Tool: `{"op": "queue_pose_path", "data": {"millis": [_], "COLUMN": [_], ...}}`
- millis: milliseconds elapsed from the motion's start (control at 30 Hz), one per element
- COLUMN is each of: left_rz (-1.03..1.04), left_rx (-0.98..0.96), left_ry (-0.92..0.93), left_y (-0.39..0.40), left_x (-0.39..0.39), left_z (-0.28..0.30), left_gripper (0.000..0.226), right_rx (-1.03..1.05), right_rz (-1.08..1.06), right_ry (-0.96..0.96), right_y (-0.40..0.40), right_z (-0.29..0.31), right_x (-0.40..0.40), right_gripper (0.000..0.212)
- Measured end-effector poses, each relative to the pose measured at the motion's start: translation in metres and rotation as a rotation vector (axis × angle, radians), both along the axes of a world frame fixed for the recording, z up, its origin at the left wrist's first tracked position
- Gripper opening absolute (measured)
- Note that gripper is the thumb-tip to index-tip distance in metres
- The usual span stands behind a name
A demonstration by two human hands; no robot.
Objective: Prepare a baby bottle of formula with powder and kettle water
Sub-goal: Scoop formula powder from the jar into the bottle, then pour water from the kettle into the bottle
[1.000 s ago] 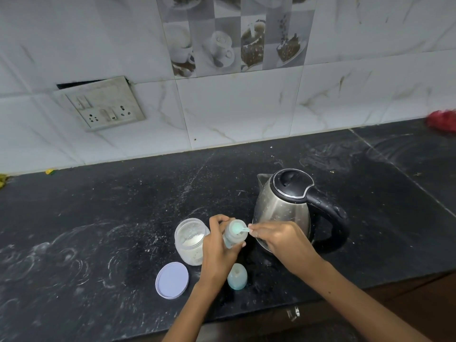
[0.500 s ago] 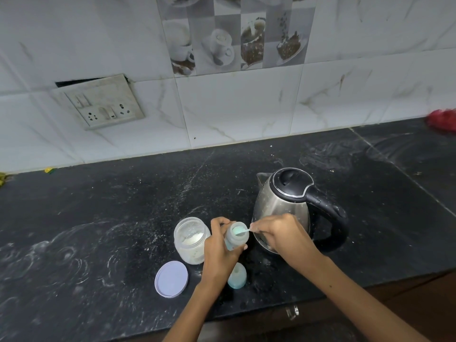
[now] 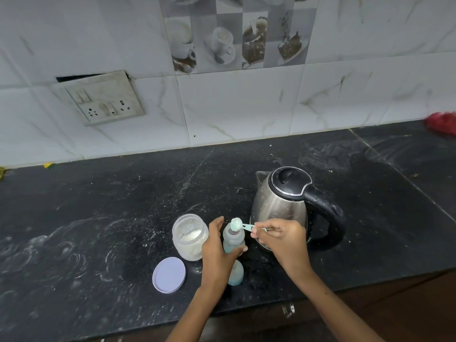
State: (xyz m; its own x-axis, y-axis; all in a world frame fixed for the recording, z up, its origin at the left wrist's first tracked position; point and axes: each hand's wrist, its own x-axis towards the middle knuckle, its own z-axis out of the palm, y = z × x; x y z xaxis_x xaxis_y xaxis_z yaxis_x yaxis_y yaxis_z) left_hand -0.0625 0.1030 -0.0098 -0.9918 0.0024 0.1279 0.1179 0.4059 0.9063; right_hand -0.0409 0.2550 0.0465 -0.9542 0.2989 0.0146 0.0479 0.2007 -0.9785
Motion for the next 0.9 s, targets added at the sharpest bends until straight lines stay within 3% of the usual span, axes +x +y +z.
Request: {"op": "queue_pose_path", "data": {"millis": [133,200,533,667,900], "left_rz": [0.166,0.241,0.303,0.288,0.071], "left_rx": [0.074,0.114,0.101,0.095,-0.020], "left_ry": [0.175,0.211,0.198,0.181,0.146], "left_y": [-0.017,-0.028,-0.051,-0.051,-0.027], "left_x": [0.022,0.029,0.047,0.048,0.043], "left_z": [0.019,0.024,0.025,0.018,0.010], "left_gripper": [0.037,0.030,0.025,0.034,0.037], "right_rx": [-0.129,-0.125,0.139,0.083,-0.041], "right_rz": [-0.017,0.036,0.255,0.252,0.149], "right_ry": [0.070,0.092,0.027,0.003,0.054], "right_y": [-0.010,-0.021,-0.089,-0.088,-0.043], "right_z": [0.006,0.010,-0.006,-0.010,-0.002], "right_x": [-0.003,-0.012,-0.058,-0.058,-0.024], "right_gripper": [0.012,0.010,0.016,0.022,0.009]}}
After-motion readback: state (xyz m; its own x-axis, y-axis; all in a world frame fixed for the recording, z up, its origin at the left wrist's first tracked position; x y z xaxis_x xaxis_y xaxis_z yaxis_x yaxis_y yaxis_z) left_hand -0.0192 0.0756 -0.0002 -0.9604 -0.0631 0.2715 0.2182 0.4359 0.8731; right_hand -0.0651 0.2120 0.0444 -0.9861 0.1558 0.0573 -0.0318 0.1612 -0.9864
